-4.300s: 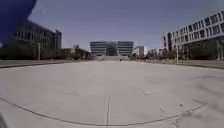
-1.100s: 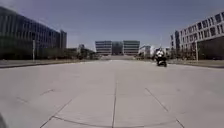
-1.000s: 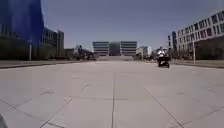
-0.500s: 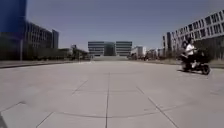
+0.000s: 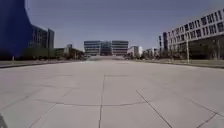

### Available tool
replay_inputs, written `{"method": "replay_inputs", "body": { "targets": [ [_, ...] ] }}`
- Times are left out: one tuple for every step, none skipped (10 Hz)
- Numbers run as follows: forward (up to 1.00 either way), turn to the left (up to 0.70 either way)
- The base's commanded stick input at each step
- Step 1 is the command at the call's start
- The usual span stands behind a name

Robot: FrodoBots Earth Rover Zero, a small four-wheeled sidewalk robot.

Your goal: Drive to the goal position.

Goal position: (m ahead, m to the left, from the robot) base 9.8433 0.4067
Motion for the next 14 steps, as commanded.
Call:
{"method": "replay_inputs", "body": {
  "targets": [
    [1.00, 0.00],
    [1.00, 0.00],
    [1.00, 0.00],
    [1.00, 0.00],
    [1.00, 0.08],
    [1.00, 0.22],
    [1.00, 0.38],
    [1.00, 0.00],
    [1.00, 0.00],
    [1.00, 0.00],
    [1.00, 0.00],
    [1.00, 0.00],
    [1.00, 0.00],
    [1.00, 0.00]
  ]
}}
